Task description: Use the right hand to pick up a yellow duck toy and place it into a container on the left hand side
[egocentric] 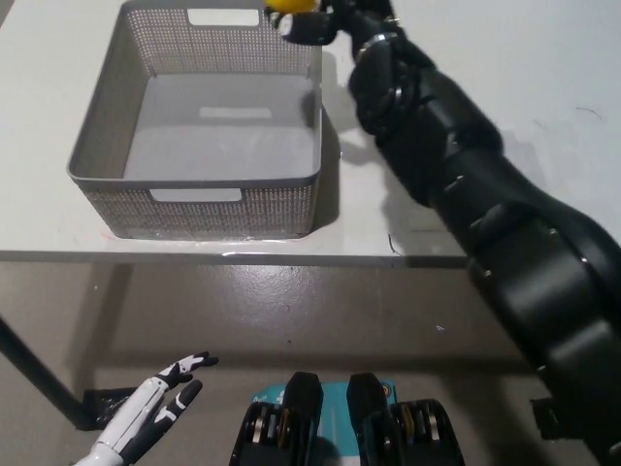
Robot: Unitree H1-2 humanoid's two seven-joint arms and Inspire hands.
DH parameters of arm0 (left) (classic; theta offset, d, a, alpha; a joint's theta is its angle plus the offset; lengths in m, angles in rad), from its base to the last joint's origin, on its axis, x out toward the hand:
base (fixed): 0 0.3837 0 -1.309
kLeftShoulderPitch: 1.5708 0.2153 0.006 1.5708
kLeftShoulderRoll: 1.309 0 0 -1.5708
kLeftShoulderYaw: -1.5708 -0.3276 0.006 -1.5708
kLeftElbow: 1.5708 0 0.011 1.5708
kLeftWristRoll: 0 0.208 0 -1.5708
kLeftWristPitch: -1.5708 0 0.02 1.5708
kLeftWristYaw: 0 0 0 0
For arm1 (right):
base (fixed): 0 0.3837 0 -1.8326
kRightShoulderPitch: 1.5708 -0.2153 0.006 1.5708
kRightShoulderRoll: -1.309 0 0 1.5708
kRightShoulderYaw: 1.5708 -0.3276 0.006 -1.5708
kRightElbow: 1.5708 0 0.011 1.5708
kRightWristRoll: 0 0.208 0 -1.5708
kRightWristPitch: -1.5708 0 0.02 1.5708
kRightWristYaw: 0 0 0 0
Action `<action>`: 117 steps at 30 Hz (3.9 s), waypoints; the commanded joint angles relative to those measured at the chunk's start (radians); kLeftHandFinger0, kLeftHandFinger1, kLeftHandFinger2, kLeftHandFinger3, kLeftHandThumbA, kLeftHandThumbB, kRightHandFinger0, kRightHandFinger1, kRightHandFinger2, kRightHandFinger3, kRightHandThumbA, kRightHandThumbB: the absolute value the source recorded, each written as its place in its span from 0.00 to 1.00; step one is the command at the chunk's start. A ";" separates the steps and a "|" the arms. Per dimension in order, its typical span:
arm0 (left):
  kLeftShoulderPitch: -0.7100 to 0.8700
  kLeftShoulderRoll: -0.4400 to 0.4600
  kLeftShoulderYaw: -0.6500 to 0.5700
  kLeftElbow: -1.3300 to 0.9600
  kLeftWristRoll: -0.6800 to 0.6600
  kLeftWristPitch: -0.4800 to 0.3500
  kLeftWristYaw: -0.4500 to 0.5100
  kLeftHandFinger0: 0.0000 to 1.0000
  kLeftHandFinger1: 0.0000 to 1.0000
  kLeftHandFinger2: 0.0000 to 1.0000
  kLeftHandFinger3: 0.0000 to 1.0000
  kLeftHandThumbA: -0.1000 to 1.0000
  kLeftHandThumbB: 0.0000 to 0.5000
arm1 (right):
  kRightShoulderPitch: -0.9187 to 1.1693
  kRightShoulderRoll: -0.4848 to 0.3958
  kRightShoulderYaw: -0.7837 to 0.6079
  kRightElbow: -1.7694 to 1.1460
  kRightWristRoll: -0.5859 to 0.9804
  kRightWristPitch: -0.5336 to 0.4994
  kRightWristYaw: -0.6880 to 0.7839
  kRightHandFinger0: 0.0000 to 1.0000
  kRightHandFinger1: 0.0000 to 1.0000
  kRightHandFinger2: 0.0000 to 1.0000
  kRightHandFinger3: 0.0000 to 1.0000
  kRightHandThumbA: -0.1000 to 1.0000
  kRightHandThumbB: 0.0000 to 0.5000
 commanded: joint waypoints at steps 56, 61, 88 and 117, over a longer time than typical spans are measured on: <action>-0.074 0.073 -0.045 -0.071 0.061 0.068 -0.085 1.00 1.00 1.00 1.00 1.00 0.94 | -0.037 -0.109 0.039 -0.232 0.015 0.043 0.199 1.00 1.00 1.00 1.00 1.00 1.00; -0.069 0.075 -0.042 -0.069 0.067 0.057 -0.077 1.00 1.00 1.00 1.00 1.00 0.93 | 0.087 -0.218 -0.002 -0.626 0.006 0.142 0.274 1.00 1.00 1.00 1.00 1.00 1.00; -0.051 0.058 0.028 -0.015 -0.004 -0.002 -0.028 1.00 1.00 1.00 1.00 1.00 0.98 | 1.042 -0.256 -0.234 -1.607 0.307 -0.097 0.220 1.00 1.00 1.00 1.00 1.00 0.85; -0.125 0.046 0.090 0.020 -0.010 -0.049 -0.029 1.00 1.00 1.00 1.00 1.00 1.00 | 1.316 -0.212 -0.071 -1.128 0.288 -0.317 0.130 1.00 1.00 1.00 1.00 0.87 0.80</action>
